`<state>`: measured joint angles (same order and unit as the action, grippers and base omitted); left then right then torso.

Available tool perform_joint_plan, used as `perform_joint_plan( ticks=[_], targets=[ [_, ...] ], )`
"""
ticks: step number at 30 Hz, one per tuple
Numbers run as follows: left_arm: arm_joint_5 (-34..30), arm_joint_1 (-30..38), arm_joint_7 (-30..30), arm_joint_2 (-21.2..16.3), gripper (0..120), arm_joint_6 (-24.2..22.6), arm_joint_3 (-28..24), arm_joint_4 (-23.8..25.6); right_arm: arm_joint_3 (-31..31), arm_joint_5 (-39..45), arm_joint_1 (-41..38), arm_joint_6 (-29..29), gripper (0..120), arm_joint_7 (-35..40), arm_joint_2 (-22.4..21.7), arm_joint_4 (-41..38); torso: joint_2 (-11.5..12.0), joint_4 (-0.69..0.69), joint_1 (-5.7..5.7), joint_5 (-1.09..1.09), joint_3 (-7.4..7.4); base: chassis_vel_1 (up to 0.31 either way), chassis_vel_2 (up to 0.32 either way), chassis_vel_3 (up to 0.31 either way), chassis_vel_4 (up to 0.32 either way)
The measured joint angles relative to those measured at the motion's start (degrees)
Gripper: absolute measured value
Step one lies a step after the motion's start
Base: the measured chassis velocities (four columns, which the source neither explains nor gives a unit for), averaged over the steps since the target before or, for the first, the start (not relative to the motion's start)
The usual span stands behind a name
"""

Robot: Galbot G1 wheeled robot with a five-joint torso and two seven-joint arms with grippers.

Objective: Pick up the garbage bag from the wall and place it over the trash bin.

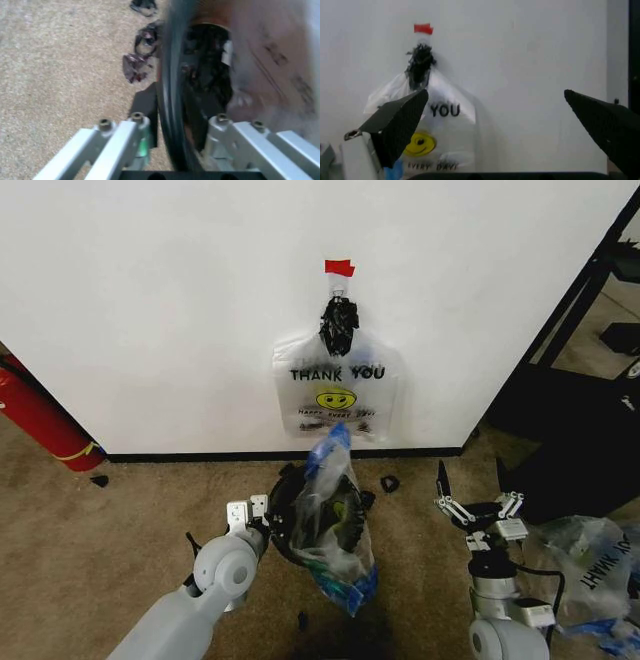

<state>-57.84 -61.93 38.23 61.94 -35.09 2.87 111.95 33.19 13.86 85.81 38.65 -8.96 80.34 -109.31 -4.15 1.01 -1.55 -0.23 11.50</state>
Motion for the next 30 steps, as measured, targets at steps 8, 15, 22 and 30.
perform_joint_plan(
  ticks=[8, 15, 22, 30],
  targets=[
    [0.2, 0.6, -1.0, -2.6, 55, 1.9, -0.2, 3.7, -1.4, -1.5, -5.2, -1.8, 100, 1.2, -4.7, 6.1, 0.0, 0.0, 0.0, 0.01, -0.01, 0.0, 0.0, 0.0, 0.0],
    [9.1, -2.8, -3.2, 0.7, 81, 4.4, 2.1, 6.8, -3.4, -2.4, -5.7, -2.1, 100, 1.4, -2.5, 6.7, 0.0, -0.04, 0.0, 0.02, -0.01, 0.0, 0.0, 0.0, 0.0],
    [29.7, -9.5, -11.3, 6.4, 99, 13.0, 3.1, 7.9, -2.7, -1.9, -5.2, -1.9, 100, 1.4, -2.4, 7.2, 0.0, -0.03, 0.01, 0.02, -0.02, 0.0, 0.0, 0.0, 0.0],
    [37.8, -8.3, -18.2, 5.4, 100, 20.3, 3.7, 7.9, -1.8, -2.6, -5.2, -2.1, 100, 1.4, -2.9, 6.9, 0.0, -0.04, 0.01, 0.01, -0.02, 0.0, 0.0, 0.0, 0.0]
  ],
)
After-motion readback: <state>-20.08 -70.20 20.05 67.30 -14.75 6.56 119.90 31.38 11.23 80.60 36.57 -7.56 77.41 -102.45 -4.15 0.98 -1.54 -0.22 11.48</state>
